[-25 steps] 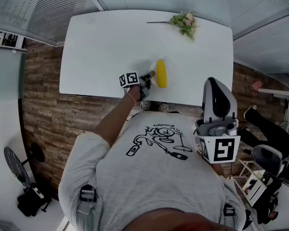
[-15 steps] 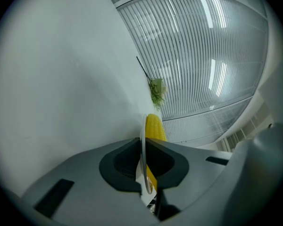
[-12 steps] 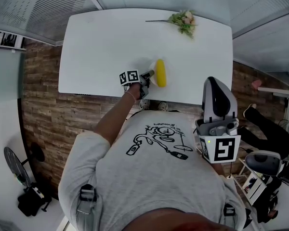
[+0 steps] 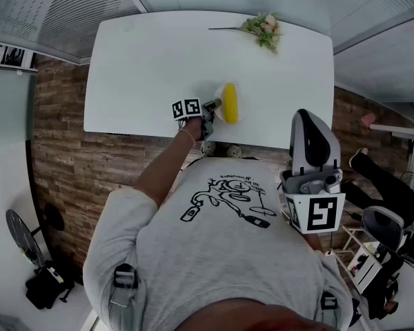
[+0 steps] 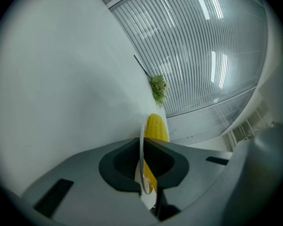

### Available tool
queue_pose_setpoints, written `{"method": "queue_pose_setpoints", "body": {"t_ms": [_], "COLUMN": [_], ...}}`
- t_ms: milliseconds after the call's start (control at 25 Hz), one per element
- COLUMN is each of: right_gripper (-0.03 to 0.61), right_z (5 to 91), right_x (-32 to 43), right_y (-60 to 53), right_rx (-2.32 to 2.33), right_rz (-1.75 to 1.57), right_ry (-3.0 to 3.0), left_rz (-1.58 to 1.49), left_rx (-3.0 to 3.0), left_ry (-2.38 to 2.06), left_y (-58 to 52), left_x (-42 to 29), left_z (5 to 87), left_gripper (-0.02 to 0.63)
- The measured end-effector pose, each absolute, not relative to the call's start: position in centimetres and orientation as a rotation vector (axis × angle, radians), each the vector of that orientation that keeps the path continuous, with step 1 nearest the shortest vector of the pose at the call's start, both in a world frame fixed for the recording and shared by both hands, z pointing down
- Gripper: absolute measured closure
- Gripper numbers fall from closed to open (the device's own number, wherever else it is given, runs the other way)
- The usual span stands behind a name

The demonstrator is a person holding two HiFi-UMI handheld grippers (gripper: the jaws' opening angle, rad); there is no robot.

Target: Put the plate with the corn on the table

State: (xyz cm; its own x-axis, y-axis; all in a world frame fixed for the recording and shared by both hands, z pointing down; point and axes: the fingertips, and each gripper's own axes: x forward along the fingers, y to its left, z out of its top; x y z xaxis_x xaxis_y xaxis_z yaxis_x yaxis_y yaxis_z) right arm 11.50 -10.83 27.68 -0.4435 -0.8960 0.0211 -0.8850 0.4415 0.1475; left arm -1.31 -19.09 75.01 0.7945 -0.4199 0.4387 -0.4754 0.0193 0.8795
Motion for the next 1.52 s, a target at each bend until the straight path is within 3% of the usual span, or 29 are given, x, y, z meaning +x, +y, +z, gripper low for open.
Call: {"method": "queue_pose_setpoints", "body": {"t_ms": [520, 1520], "right_gripper": [0.572, 0.572], "right_z": [27.7, 27.7], "right_x": [11.6, 11.5], "right_y": [-10.8, -10.2], "right_rx": [1.604, 1.615], "right_rz": [-0.177, -0.174], "right_ry": [-2.589, -2.587], "left_rz": [0.202, 0.509], "left_rx": [1.705, 1.878], "left_ry": [-0.846, -1.11], "left_y": [-19.5, -19.3], "left_x": [-0.9, -2.5], "left_z": [74.7, 75.6], "left_gripper": [0.529, 0.494]}}
